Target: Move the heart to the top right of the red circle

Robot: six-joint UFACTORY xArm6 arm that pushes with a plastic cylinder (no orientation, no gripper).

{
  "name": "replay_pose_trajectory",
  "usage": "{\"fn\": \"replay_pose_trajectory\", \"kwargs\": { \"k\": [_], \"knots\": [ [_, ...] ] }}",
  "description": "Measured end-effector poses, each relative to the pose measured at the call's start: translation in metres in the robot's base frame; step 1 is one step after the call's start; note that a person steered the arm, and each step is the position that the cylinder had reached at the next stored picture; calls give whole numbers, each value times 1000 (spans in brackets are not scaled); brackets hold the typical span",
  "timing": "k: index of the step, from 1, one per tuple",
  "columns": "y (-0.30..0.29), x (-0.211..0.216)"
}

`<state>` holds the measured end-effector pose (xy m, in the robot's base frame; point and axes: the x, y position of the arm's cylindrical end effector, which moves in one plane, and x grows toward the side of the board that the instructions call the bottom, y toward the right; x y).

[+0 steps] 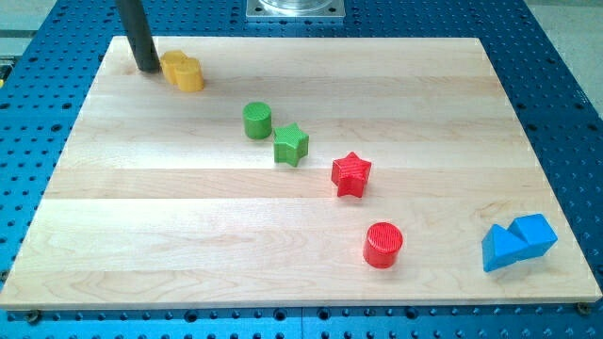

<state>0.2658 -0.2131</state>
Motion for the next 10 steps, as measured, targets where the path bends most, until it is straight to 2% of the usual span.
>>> {"fn": "replay_pose_trajectory", "kwargs": {
  "k": [1,2,3,4,5,6,8,9,10],
  "knots": [
    [62,37],
    [101,42],
    [37,31],
    [46,31],
    [104,60],
    [189,84],
    [163,61],
    [234,53],
    [315,74]
  ]
}}
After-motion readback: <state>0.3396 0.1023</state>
